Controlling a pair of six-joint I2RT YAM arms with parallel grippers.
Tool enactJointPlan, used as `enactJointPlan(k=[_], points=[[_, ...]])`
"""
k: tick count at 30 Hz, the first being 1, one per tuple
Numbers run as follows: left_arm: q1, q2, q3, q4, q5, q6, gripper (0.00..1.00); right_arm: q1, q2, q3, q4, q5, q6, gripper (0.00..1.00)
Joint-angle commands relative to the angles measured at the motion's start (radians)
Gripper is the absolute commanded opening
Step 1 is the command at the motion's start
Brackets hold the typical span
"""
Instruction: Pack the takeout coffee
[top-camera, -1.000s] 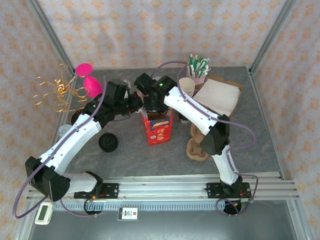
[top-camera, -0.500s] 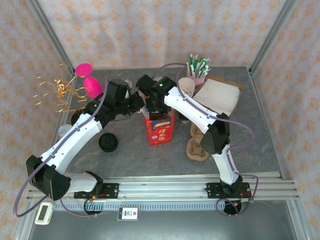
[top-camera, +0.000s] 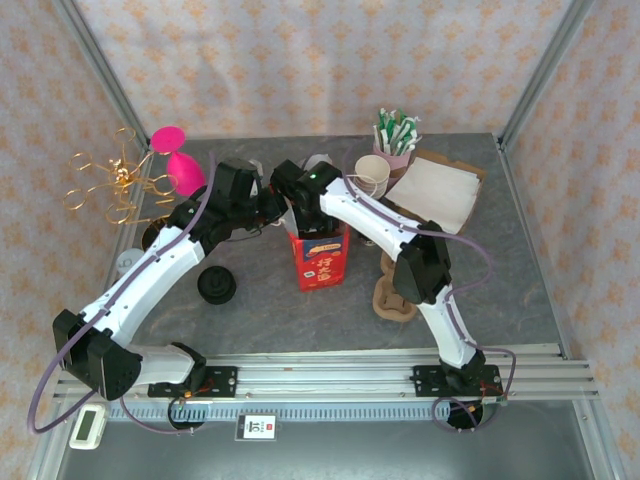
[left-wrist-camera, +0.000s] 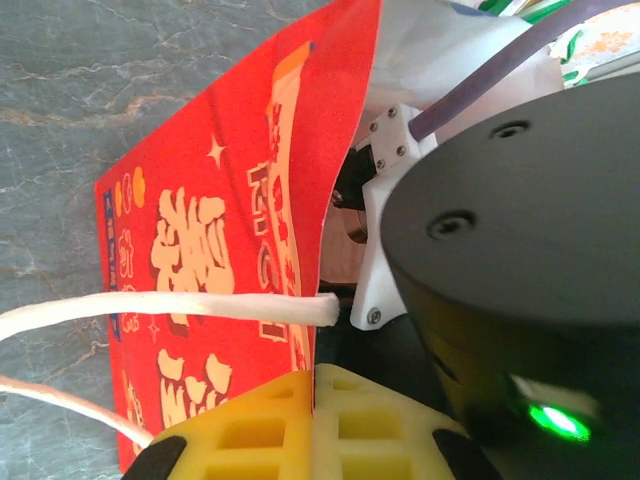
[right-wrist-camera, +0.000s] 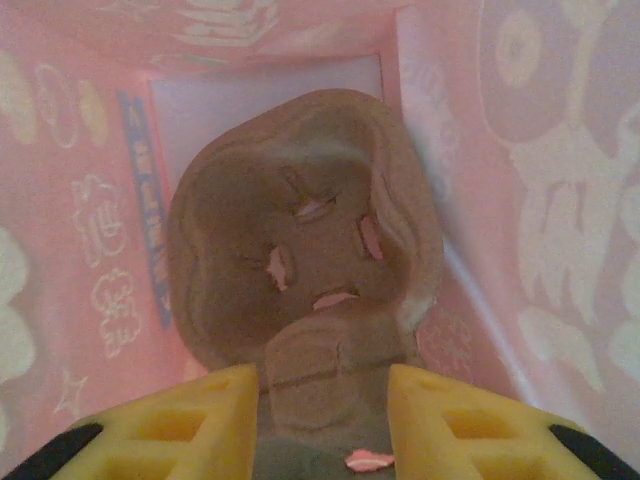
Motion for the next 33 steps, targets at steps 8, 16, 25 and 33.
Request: enactJointPlan(k=[8, 16, 25, 33], points=[[-0.003, -0.003, -0.012, 0.018, -0.009, -0.010, 0.00, -0.013, -0.037, -0.106, 0.166, -0.101, 0.000, 0.37], [-0.003, -0.005, -0.008, 0.018, -0.010, -0.007, 0.00, -0.016, -0.082, -0.064, 0.197, -0.127, -0.002, 0.37], [-0.004, -0.016, 0.002, -0.014, -0.028, 0.011, 0.00, -0.030, -0.115, -0.147, 0.162, 0.050, -0.021, 0.37], [-0.003, -0.003, -0.003, 0.012, -0.010, 0.014, 0.00, -0.030, -0.152, -0.319, 0.349, -0.041, -0.046, 0.37]])
